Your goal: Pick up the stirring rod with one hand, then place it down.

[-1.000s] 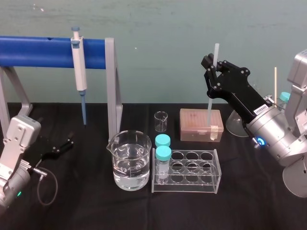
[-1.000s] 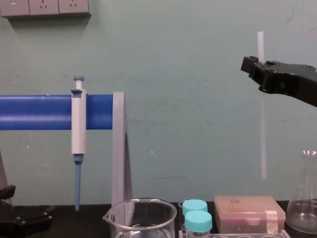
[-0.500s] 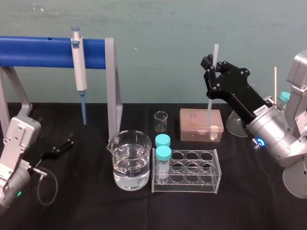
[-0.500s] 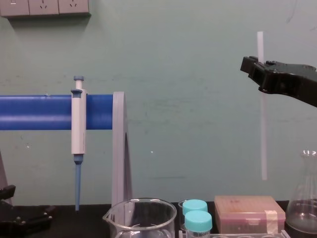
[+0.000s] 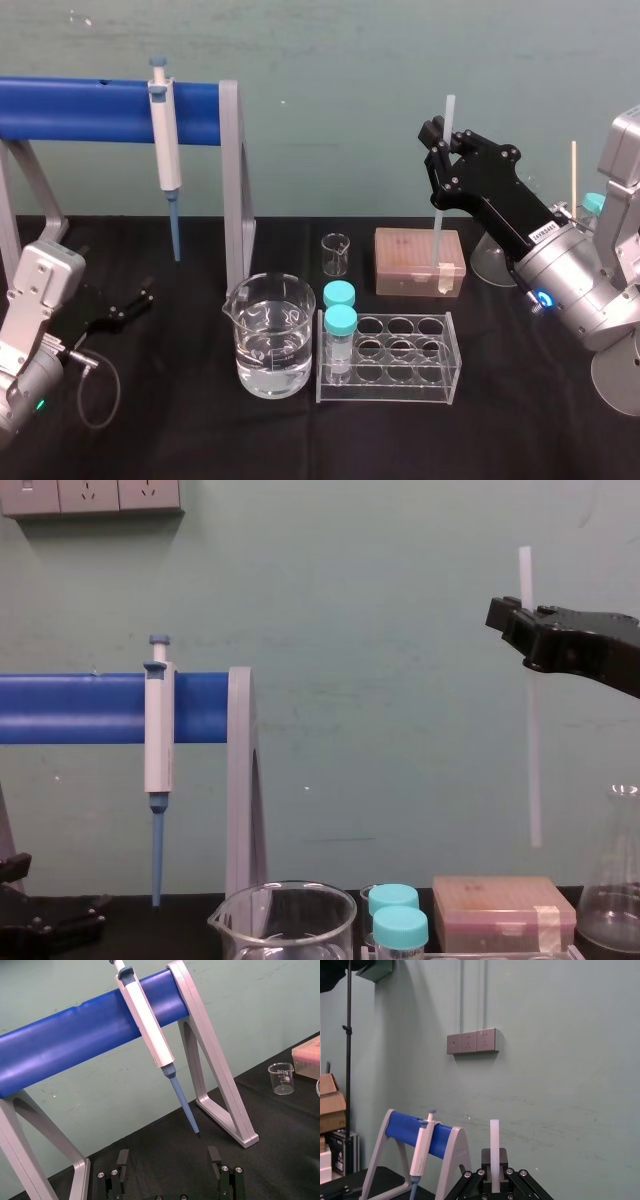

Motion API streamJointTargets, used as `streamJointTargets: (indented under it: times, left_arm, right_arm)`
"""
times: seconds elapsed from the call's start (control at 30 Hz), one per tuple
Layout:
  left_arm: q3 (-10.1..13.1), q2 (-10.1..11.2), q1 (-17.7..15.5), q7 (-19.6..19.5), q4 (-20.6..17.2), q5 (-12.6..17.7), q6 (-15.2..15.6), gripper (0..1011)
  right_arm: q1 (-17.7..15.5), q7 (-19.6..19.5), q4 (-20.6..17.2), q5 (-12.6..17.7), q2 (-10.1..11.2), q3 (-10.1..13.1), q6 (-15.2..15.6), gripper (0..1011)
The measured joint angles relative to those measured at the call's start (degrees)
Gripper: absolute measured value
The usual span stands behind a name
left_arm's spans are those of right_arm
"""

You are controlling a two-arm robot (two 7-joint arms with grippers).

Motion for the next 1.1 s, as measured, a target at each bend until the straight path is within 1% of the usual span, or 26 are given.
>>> streamJointTargets:
  times: [1.1]
  left_arm:
    - [0.0, 0.0, 0.0, 0.0, 0.0, 0.0, 0.0, 1000]
  right_arm:
    - [0.4, 0.3, 0.6, -0.1, 0.5, -0.4, 0.6, 72]
